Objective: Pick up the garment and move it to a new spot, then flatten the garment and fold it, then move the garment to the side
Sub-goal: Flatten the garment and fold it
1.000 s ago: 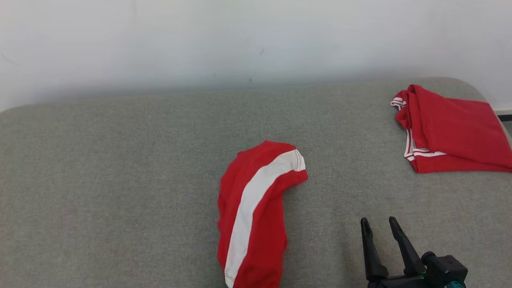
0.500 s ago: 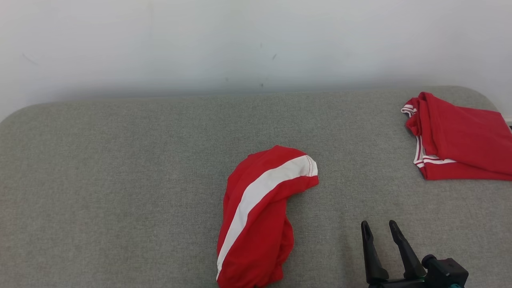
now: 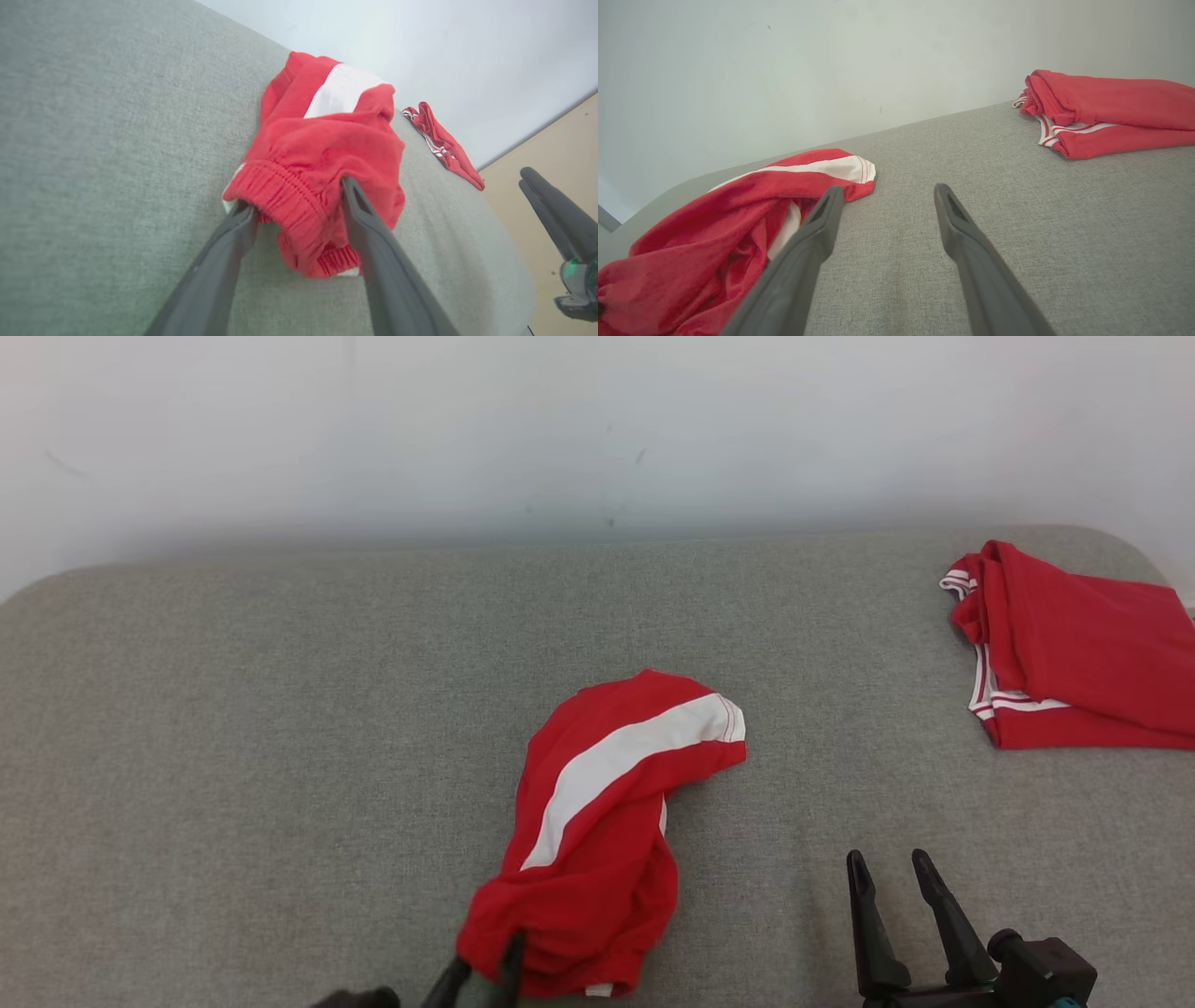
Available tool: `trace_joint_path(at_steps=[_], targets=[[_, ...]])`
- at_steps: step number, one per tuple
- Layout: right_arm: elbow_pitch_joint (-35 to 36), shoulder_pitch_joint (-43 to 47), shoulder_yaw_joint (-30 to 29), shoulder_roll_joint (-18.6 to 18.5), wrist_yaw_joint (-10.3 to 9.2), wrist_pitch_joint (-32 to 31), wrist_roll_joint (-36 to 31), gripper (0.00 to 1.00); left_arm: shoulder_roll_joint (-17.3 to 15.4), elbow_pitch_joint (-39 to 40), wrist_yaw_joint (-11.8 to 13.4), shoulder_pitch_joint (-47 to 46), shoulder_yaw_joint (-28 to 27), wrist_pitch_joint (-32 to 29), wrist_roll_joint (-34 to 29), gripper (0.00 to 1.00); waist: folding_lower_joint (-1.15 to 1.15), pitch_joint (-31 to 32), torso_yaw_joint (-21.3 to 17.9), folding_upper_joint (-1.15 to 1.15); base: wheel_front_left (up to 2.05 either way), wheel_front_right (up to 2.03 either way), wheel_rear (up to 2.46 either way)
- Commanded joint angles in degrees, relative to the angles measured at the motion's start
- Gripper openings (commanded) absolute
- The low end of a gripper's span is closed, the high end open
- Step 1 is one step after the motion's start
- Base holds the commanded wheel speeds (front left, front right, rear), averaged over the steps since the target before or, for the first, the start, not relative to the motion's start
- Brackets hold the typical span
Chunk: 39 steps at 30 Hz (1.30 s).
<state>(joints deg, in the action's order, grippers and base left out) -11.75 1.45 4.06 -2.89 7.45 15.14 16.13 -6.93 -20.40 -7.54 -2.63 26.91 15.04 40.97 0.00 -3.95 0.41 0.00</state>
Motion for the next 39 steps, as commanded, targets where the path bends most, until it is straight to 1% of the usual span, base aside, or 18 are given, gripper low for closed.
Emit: trace_joint_path(at_steps=[1, 5, 7, 8, 12, 18, 20, 23, 26, 27, 28, 32, 36, 37, 39], targets=[[0.1, -0.1, -0.1, 0.0, 0.05, 0.1, 0.1, 1.0, -0.7, 0.4, 0.1, -1.6, -1.8, 0.1, -1.2, 0.0, 0.0, -0.2, 0.0, 0.0, 0.0, 0.0, 0.0], [0.1, -0.6, 0.0, 0.0, 0.05, 0.1, 0.1, 1.0, -3.1, 0.2, 0.1, -6.2, -3.7, 0.1, -5.0, 0.0, 0.0, -0.5, -0.4, 0.0, 0.0, 0.0, 0.0], [0.1, -1.2, 0.2, 0.0, 0.05, 0.1, 0.2, 1.0, -5.1, -0.2, 0.1, -9.8, -3.8, 0.1, -6.9, 0.0, 0.0, -0.6, -0.9, 0.0, 0.0, 0.0, 0.0], [0.1, -1.2, 0.2, 0.0, 0.05, 0.1, 0.2, 1.0, -5.1, -0.2, 0.1, -9.8, -3.8, 0.1, -6.9, 0.0, 0.0, -0.6, -0.9, 0.0, 0.0, 0.0, 0.0], [-0.3, -1.9, 0.5, 0.0, 0.05, 0.1, 0.5, 1.0, -8.6, -1.1, 0.1, -17.8, -3.5, 0.1, -8.4, 0.0, 0.0, -1.0, -2.6, 0.0, 0.0, 0.0, 0.0], [-0.3, -2.4, 0.5, 0.0, 0.05, 0.1, 1.0, 1.0, -13.4, -1.7, 0.1, -28.8, -2.0, 0.1, -8.8, 0.0, 0.0, -1.6, -5.6, 0.0, 0.0, 0.0, 0.0], [-0.1, -2.0, 0.2, 0.0, 0.05, 0.1, 1.2, 1.0, -14.5, -0.9, 0.1, -31.3, -1.4, 0.1, -9.2, 0.0, 0.0, -1.5, -6.1, 0.0, 0.0, 0.0, 0.0], [-0.3, -1.5, -0.2, 0.0, 0.05, 0.1, 1.2, 1.0, -15.3, 1.2, 0.1, -33.4, -0.2, 0.1, -10.2, 0.0, 0.0, -1.1, -6.3, 0.0, 0.0, 0.0, 0.0], [-0.4, -1.1, -0.4, 0.0, 0.05, 0.1, 1.2, 1.0, -15.0, 4.0, 0.1, -32.3, 0.9, 0.1, -10.8, 0.0, 0.0, -0.6, -6.1, 0.0, 0.0, 0.0, 0.0], [-0.4, -0.9, -0.5, 0.0, 0.05, 0.1, 1.2, 1.0, -14.7, 5.1, 0.1, -31.2, 2.0, 0.1, -11.1, 0.0, 0.0, -0.4, -5.9, 0.0, 0.0, 0.0, 0.0], [-0.3, -0.5, -0.3, 0.0, 0.05, 0.1, 1.3, 1.0, -14.4, 7.4, 0.1, -28.4, 3.6, 0.1, -11.3, 0.0, 0.0, -0.2, -5.6, 0.0, 0.0, 0.0, 0.0], [-0.1, 0.0, -0.5, 0.0, 0.05, 0.1, 1.2, 1.0, -12.6, 11.4, 0.1, -20.0, 7.5, 0.1, -11.4, 0.0, 0.0, 0.1, -4.6, 0.0, 0.0, 0.0, 0.0], [-0.1, 0.6, -0.7, 0.0, 0.05, 0.1, 0.8, 1.0, -10.6, 11.9, 0.1, -12.0, 12.2, 0.1, -10.9, 0.0, 0.0, 0.3, -2.9, 0.0, 0.0, 0.0, 0.0], [-0.2, 0.7, -0.6, 0.0, 0.05, 0.1, 0.6, 1.0, -10.4, 11.6, 0.1, -10.8, 13.7, 0.1, -11.4, 0.0, 0.0, 0.3, -2.4, 0.0, 0.0, 0.0, 0.0], [-0.4, 0.6, -0.5, 0.0, 0.05, 0.1, 0.3, 1.0, -9.4, 10.6, 0.1, -8.8, 17.0, 0.1, -10.1, 0.0, 0.0, 0.3, -1.6, 0.0, 0.0, 0.0, 0.0]])
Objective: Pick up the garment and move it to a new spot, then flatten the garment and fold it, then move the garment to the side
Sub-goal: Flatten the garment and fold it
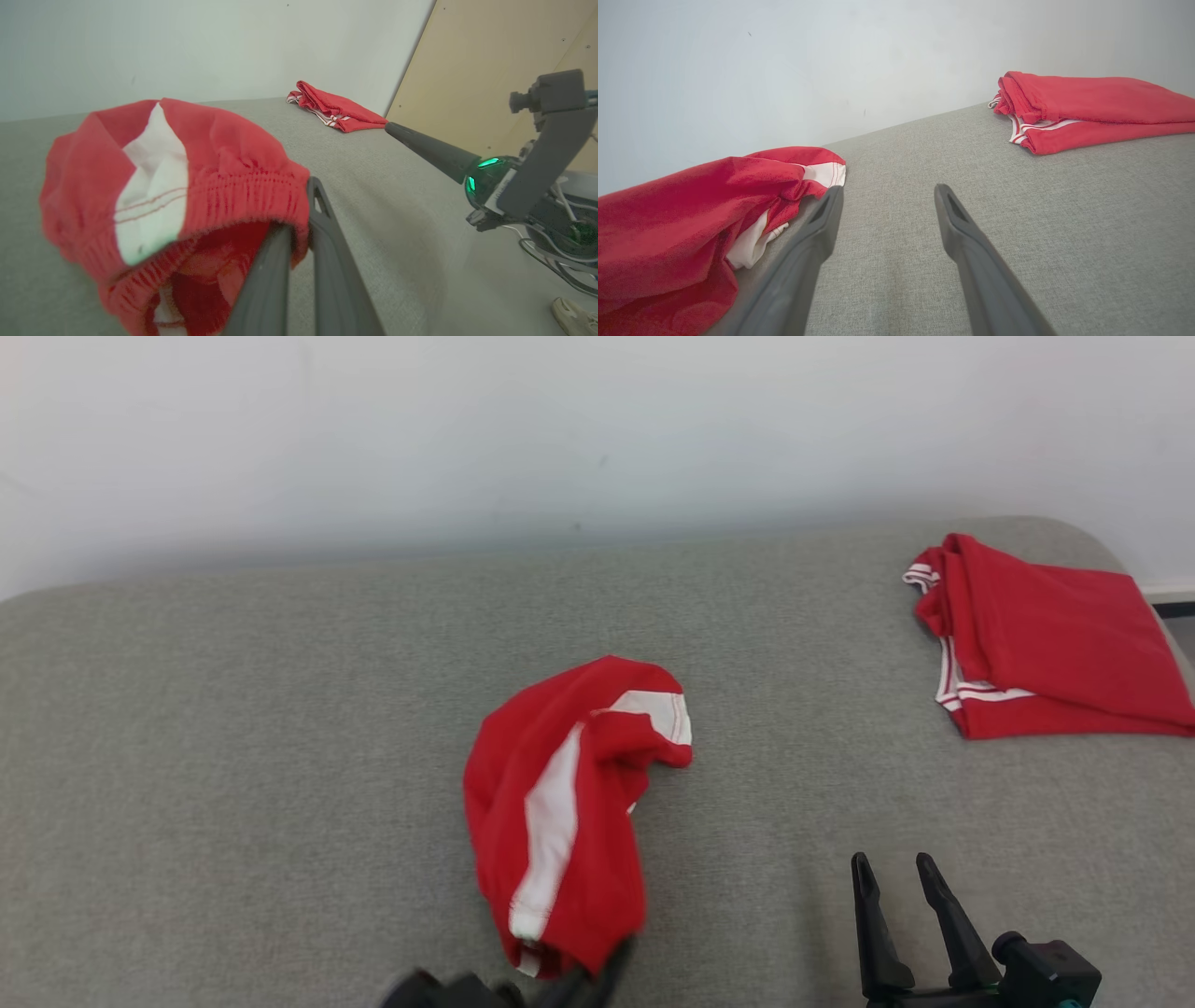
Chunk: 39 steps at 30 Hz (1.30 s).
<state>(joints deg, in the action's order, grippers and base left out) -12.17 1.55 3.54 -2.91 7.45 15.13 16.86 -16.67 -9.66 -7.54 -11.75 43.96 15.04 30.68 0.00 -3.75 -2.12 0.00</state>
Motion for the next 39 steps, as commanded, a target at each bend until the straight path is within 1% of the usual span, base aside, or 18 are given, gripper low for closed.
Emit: trace_joint_path(at_steps=[1, 2, 4, 5, 7, 12, 13, 14, 18, 22, 25, 32, 33, 34, 35, 36, 37, 39], targets=[[-0.1, 0.4, 0.2, 0.0, 0.05, 0.1, -0.5, 1.0, 0.1, -1.4, 0.1, 0.8, 1.3, 0.1, 0.1, 0.0, 0.0, 0.2, 1.4, 0.0, 0.0, 0.0, 0.0], [-0.3, 0.3, 0.4, 0.1, 0.05, 0.1, -0.6, 1.0, 0.1, -2.5, 0.1, 0.9, 2.3, 0.1, -0.2, 0.0, 0.0, 0.3, 1.7, 0.0, 0.0, 0.0, 0.0], [-0.3, 0.2, 0.4, 0.0, 0.05, 0.1, -0.8, 1.0, 1.8, -5.0, 0.1, 2.4, 3.8, 0.1, 2.0, 0.0, 0.0, 0.4, 2.2, 0.0, 0.0, 0.0, 0.0], [-0.3, 0.2, 0.4, 0.0, 0.05, 0.1, -0.8, 1.0, 1.8, -5.0, 0.1, 2.4, 3.8, 0.1, 2.0, 0.0, 0.0, 0.4, 2.2, 0.0, 0.0, 0.0, 0.0], [-0.5, 0.0, 0.5, 0.0, 0.05, 0.1, -0.9, 1.0, 3.1, -9.0, 0.1, 2.9, 5.4, 0.1, 4.1, 0.0, 0.0, 0.4, 2.5, 0.0, 0.0, 0.0, 0.0], [-0.5, 0.2, 0.6, 0.0, 0.05, 0.1, -1.0, 1.0, 5.3, -12.8, 0.1, 3.2, 5.8, 0.1, 6.6, 0.0, 0.0, 0.3, 2.7, 0.0, 0.0, 0.0, 0.0], [-0.4, 0.3, 0.4, 0.0, 0.05, 0.1, -1.0, 1.0, 5.8, -13.1, 0.1, 3.4, 5.1, 0.1, 7.1, 0.73, 0.0, 0.3, 2.9, 0.0, 0.0, 0.0, 0.0], [-0.4, 0.4, 0.3, 0.0, 0.05, 0.1, -1.0, 1.0, 6.3, -13.4, 0.1, 3.7, 4.6, 0.1, 7.7, 1.0, 0.0, 0.3, 3.0, 0.0, 0.0, 0.0, 0.0], [-0.4, 0.8, 0.1, 0.0, 0.05, 0.1, -0.8, 1.0, 6.8, -12.1, 0.1, 4.9, 1.2, 0.1, 8.2, 1.0, 0.0, 0.2, 3.6, 0.0, 0.0, 0.0, 0.0], [-0.3, 0.9, 0.0, 0.1, 0.05, 0.1, -0.2, 1.0, 6.5, -8.0, 0.1, 8.1, -4.7, 0.1, 7.3, 1.0, 0.0, 0.1, 4.1, 0.0, 0.0, 0.0, 0.0], [-0.5, 0.8, 0.2, 0.1, 0.05, 0.1, 0.4, 1.0, 6.1, -4.4, 0.1, 10.2, -7.8, 0.1, 6.1, 1.0, 0.0, -0.2, 4.9, 0.0, 0.0, 0.0, 0.0], [-0.8, 0.1, 0.7, 0.0, 0.05, 0.1, 0.2, 1.0, 6.7, -2.5, 0.1, 9.8, -10.0, 0.1, 7.2, 1.0, 0.0, -0.5, 5.0, 0.0, 0.0, 0.0, 0.0], [-0.8, 0.0, 0.7, 0.0, 0.05, 0.1, 0.1, 1.0, 6.6, -2.4, 0.1, 9.5, -10.4, 0.1, 7.2, 0.94, 0.0, -0.6, 4.8, 0.0, 0.0, 0.0, 0.0], [-0.8, 0.0, 0.5, 0.0, 0.05, 0.1, -0.1, 1.0, 6.5, -2.3, 0.1, 9.3, -11.0, 0.1, 7.1, 0.67, 0.0, -0.6, 4.7, 0.0, 0.0, 0.0, 0.0], [-0.7, 0.0, 0.3, 0.0, 0.05, 0.1, -0.2, 1.0, 6.5, -2.3, 0.1, 9.2, -11.7, 0.1, 7.2, 0.32, 0.0, -0.8, 4.5, 0.0, 0.0, 0.0, 0.0], [-0.7, -0.1, 0.3, 0.0, 0.05, 0.1, -0.2, 1.0, 6.2, -2.2, 0.1, 8.8, -12.6, 0.1, 6.7, 0.08, 0.0, -0.8, 4.4, 0.0, 0.0, 0.0, 0.0], [-0.6, -0.1, 0.3, 0.1, 0.05, 0.1, -0.3, 1.0, 5.8, -2.2, 0.1, 8.1, -13.6, 0.1, 6.0, 0.0, 0.0, -0.9, 4.3, 0.0, 0.0, 0.0, 0.0], [-0.7, -0.3, 0.4, 0.0, 0.05, 0.1, -0.3, 1.0, 4.9, -2.8, 0.1, 6.4, -15.4, 0.1, 4.6, 0.0, 0.0, -1.0, 4.0, 0.0, 0.0, 0.0, 0.0]])
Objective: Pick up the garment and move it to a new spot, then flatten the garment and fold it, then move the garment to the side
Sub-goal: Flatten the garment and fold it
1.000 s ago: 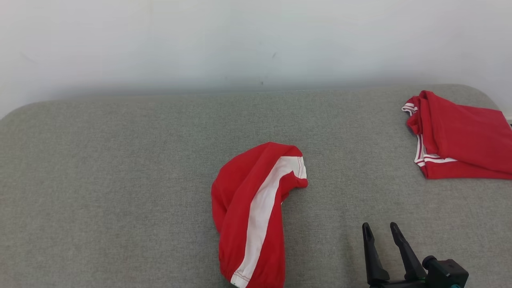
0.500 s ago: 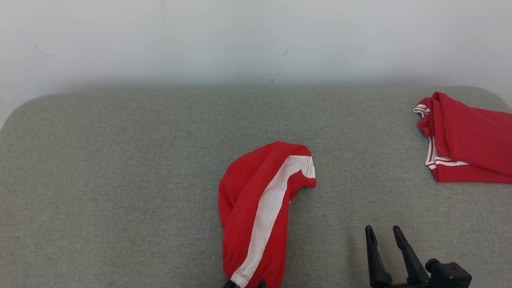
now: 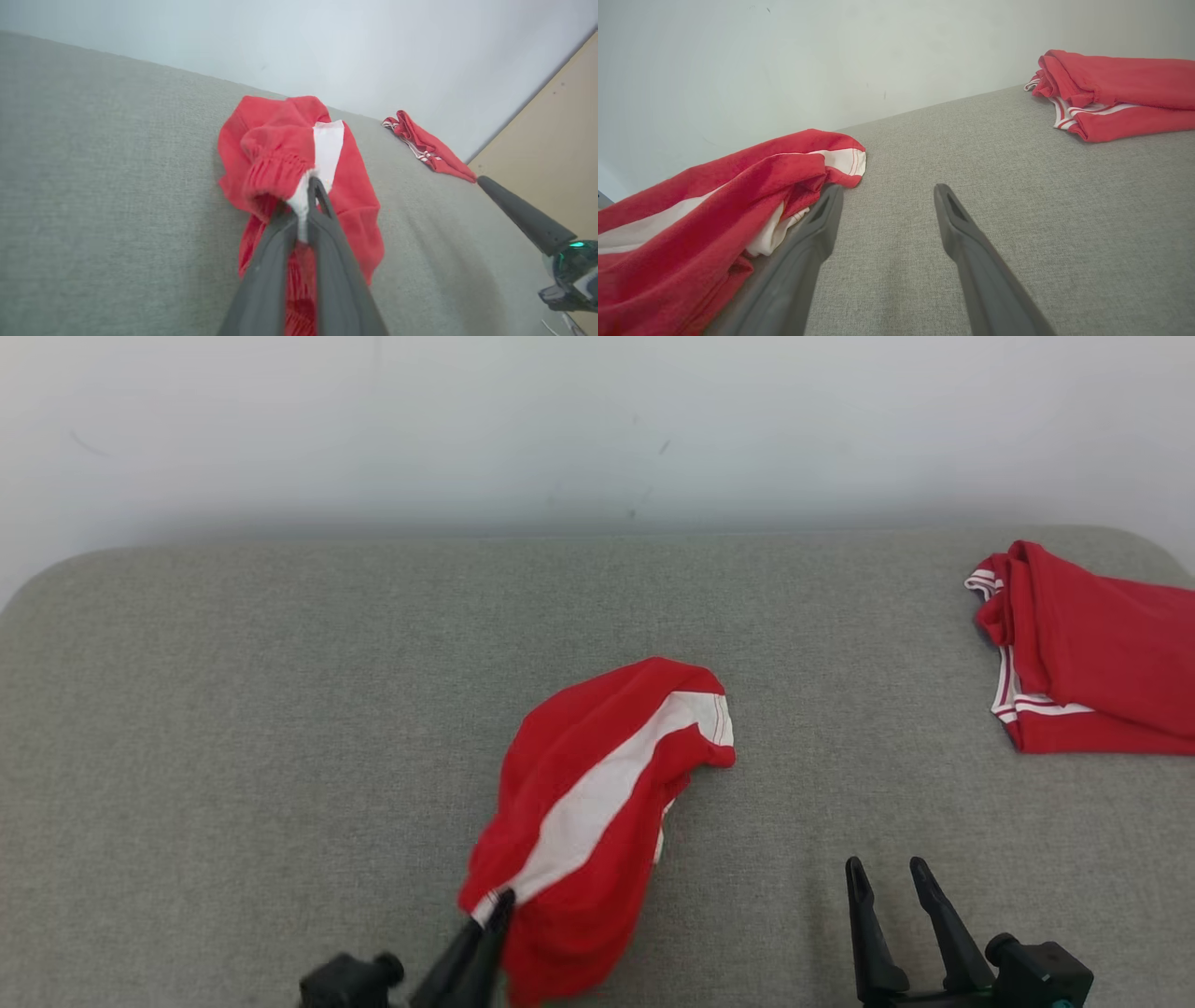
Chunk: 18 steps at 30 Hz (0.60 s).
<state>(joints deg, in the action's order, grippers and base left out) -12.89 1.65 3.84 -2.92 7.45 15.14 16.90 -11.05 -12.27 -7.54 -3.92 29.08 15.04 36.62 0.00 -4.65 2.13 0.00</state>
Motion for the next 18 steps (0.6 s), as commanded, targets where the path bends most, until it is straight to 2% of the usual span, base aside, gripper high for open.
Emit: trace_joint_path(at_steps=[1, 6, 13, 18], targets=[[-0.1, -0.5, 0.2, 0.0, 0.05, 0.1, -0.4, 1.0, -1.7, -0.5, 0.1, -2.9, -0.9, 0.1, -2.6, 0.0, 0.0, -0.2, -0.5, 0.0, 0.0, 0.0, 0.0], [-0.3, -1.0, 0.5, 0.0, 0.05, 0.1, 0.0, 1.0, -5.2, -0.5, 0.1, -10.7, -2.9, 0.1, -5.6, 0.0, 0.0, -0.1, -1.7, 0.0, 0.0, 0.0, 0.0], [-0.4, -0.1, 0.7, 0.1, 0.05, 0.1, 0.5, 1.0, -10.9, 0.9, 0.1, -19.4, -2.3, 0.1, -8.2, 0.0, 0.0, 0.6, -2.6, 0.0, 0.0, 0.0, 0.0], [-0.4, 0.3, 0.7, 0.0, 0.05, 0.1, 0.7, 1.0, -11.9, 3.1, 0.1, -19.2, -1.7, 0.1, -8.0, 0.0, 0.0, 0.9, -2.8, 0.0, 0.0, 0.0, 0.0]])
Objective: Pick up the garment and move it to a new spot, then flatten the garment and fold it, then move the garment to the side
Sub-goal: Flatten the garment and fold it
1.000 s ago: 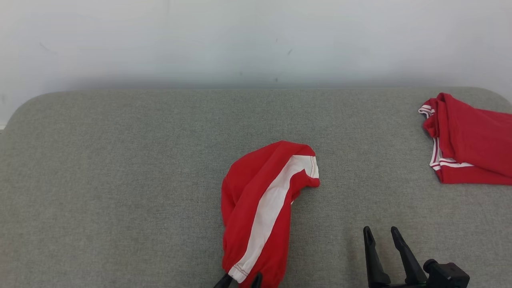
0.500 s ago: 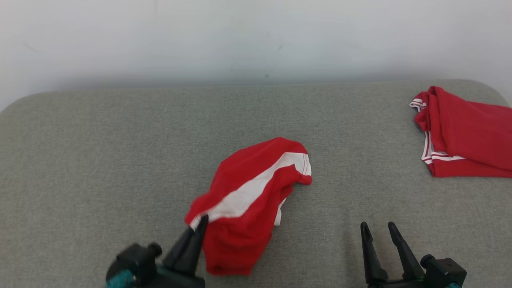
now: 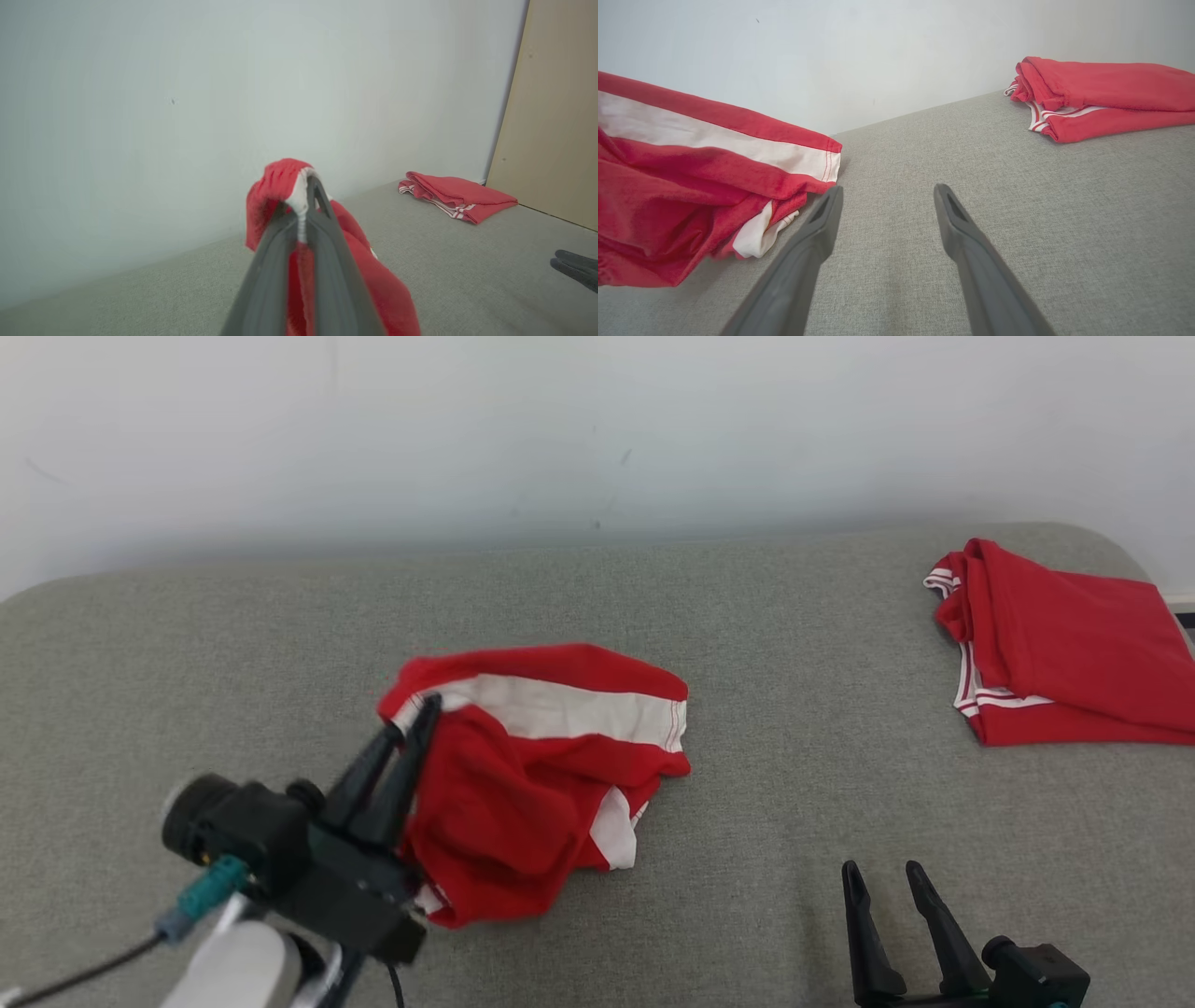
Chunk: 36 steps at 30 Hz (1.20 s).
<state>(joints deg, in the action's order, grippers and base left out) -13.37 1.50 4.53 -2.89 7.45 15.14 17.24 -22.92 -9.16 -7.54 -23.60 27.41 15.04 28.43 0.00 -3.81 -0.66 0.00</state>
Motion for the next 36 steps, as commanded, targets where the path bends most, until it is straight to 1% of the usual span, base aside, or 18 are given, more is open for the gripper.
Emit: trace_joint_path(at_steps=[1, 3, 8, 12, 14, 16, 18, 20, 23, 24, 25, 26, 31, 32, 33, 34, 36], targets=[[0.1, 0.5, 0.0, 0.0, 0.05, 0.1, 0.3, 1.0, -0.1, 0.5, 0.1, 1.6, 0.6, 0.1, 0.4, 0.0, 0.0, 0.1, 0.0, 0.0, 0.0, 0.0, 0.0], [0.0, 0.8, -0.2, 0.0, 0.05, 0.1, 0.4, 1.0, 0.4, 1.3, 0.1, 4.1, 1.7, 0.1, 0.6, 0.0, 0.0, 0.2, 0.1, 0.0, 0.0, 0.0, 0.0], [-0.1, 1.1, -0.6, 0.0, 0.05, 0.1, 0.1, 1.0, 4.0, 2.1, 0.1, 12.3, 6.5, 0.1, 2.2, 0.0, 0.0, 0.4, 1.0, 0.0, 0.0, 0.0, 0.0], [0.1, 1.3, -0.7, 0.0, 0.05, 0.1, -0.4, 1.0, 6.5, 0.1, 0.1, 17.8, 11.8, 0.1, 4.2, 0.0, 0.0, 0.3, 2.4, 0.0, 0.0, 0.0, 0.0], [0.0, 1.2, -0.9, 0.0, 0.05, 0.1, -0.6, 1.0, 6.7, -2.0, 0.1, 19.2, 12.3, 0.1, 4.9, 0.0, 0.0, 0.3, 3.0, 0.0, 0.0, 0.0, 0.0], [-0.1, 1.1, -1.0, 0.0, 0.05, 0.1, -0.8, 1.0, 7.0, -3.5, 0.1, 20.0, 11.0, 0.1, 5.2, 0.0, 0.0, 0.3, 3.6, 0.0, 0.0, 0.0, 0.0], [-0.2, 1.2, -0.9, 0.0, 0.05, 0.1, -0.9, 1.0, 6.5, -4.3, 0.1, 19.9, 9.0, 0.1, 4.6, 0.0, 0.0, 0.3, 4.2, 0.0, 0.0, 0.0, 0.0], [-0.3, 1.3, -0.9, 0.0, 0.05, 0.1, -1.0, 1.0, 6.1, -4.2, 0.1, 19.3, 5.3, 0.1, 5.1, 0.0, 0.0, 0.4, 4.6, 0.0, 0.0, 0.0, 0.0], [-0.5, 1.0, -0.6, 0.0, 0.05, 0.1, -1.2, 1.0, 4.5, -3.7, 0.1, 19.1, 0.0, 0.1, 4.9, 0.0, 0.0, 0.2, 4.4, 0.0, 0.0, 0.0, 0.0], [-0.5, 1.0, -0.6, 0.0, 0.05, 0.1, -1.2, 1.0, 4.5, -3.7, 0.1, 19.1, 0.0, 0.1, 4.9, 0.0, 0.0, 0.2, 4.4, 0.0, 0.0, 0.0, 0.0], [-0.6, 0.5, -0.4, 0.0, 0.05, 0.1, -1.1, 1.0, 3.2, -4.5, 0.1, 19.9, -1.1, 0.1, 4.2, 0.0, 0.0, -0.1, 3.9, 0.0, 0.0, 0.0, 0.0], [-0.7, 0.4, -0.3, 0.0, 0.05, 0.1, -1.0, 1.0, 3.0, -5.0, 0.1, 20.4, -1.4, 0.1, 4.1, 0.0, 0.0, -0.1, 3.7, 0.0, 0.0, 0.0, 0.0], [-1.0, 0.5, -0.9, 0.0, 0.05, 0.1, -0.6, 1.0, 5.4, -5.6, 0.1, 21.9, -1.4, 0.1, 5.4, 0.0, 0.0, -0.5, 3.5, 0.0, 0.0, 0.0, 0.0], [-1.1, 0.6, -1.1, 0.0, 0.05, 0.1, -0.6, 1.0, 6.0, -5.7, 0.1, 21.7, -1.4, 0.1, 5.3, 0.15, 0.0, -0.6, 3.7, 0.0, 0.0, 0.0, 0.0], [-1.2, 0.5, -1.2, 0.1, 0.05, 0.1, -0.7, 1.0, 6.9, -5.7, 0.1, 21.6, -2.0, 0.1, 5.2, 0.71, 0.0, -0.6, 4.0, 0.0, 0.0, 0.0, 0.0], [-1.2, 0.4, -1.3, 0.0, 0.05, 0.1, -0.8, 1.0, 8.0, -5.9, 0.1, 21.8, -2.9, 0.1, 5.4, 1.0, 0.0, -0.7, 4.2, 0.0, 0.0, 0.0, 0.0], [-1.3, 0.0, -1.4, 0.0, 0.05, 0.1, -0.9, 1.0, 9.9, -6.4, 0.1, 22.4, -4.2, 0.1, 4.9, 1.0, 0.0, -0.6, 4.6, 0.0, 0.0, 0.0, 0.0]])
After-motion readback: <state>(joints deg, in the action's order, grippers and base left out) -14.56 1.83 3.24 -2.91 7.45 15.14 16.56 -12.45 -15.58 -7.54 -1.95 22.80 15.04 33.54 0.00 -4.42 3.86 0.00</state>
